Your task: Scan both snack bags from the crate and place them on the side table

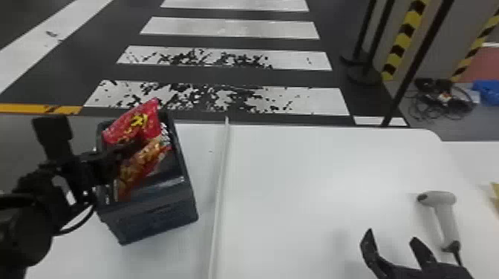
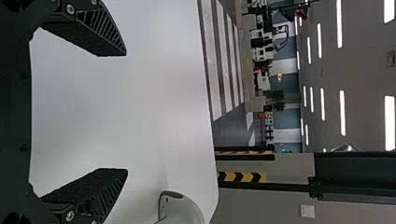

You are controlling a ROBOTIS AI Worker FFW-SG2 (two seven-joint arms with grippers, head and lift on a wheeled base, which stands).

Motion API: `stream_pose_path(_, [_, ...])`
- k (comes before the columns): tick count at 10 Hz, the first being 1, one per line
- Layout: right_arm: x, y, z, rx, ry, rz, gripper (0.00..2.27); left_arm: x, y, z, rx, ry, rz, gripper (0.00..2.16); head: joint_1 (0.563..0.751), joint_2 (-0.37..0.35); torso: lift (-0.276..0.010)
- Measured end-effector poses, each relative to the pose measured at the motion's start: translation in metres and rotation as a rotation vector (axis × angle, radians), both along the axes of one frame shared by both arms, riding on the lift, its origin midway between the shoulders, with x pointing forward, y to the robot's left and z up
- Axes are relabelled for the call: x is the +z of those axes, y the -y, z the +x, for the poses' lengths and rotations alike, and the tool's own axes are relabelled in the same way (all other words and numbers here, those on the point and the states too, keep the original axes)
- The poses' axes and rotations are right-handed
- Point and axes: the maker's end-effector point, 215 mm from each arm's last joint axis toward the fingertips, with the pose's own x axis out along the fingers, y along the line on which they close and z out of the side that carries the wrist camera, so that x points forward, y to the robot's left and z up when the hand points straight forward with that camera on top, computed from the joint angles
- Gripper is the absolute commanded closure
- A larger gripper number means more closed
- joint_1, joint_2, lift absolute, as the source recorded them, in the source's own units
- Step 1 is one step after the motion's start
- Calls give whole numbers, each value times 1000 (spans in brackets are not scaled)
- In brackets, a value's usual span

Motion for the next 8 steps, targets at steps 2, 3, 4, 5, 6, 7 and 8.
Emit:
stream_pose_path(2, [-2, -1, -2, 1, -4, 1, 107, 23, 5, 2, -7, 53, -44, 2138, 695, -3, -95])
stream_pose_path(3, [-2, -2, -3, 2, -6, 2, 107, 33, 12, 3, -19, 69, -54, 2138, 695, -11, -95])
stream_pose_path(4, [-3, -3, -4, 3, -9, 2, 107, 39, 20, 3, -30, 75, -62, 2138, 695, -15, -95])
stream_pose_path(5, [-4, -4, -5, 5, -13, 2, 110, 44, 30, 5, -40, 77, -70, 2138, 695, -25, -95])
stream_pose_path(6, [-3, -5, -5, 6, -16, 1, 110, 50, 43, 6, -57, 76, -80, 2142, 695, -41, -95])
stream_pose_path(7, [-4, -5, -6, 8, -21, 0, 110, 58, 56, 7, -68, 82, -99, 2142, 695, -57, -95])
stream_pose_path(8, [-3, -5, -8, 9, -25, -1, 110, 66, 70, 7, -79, 85, -123, 2138, 695, -66, -95])
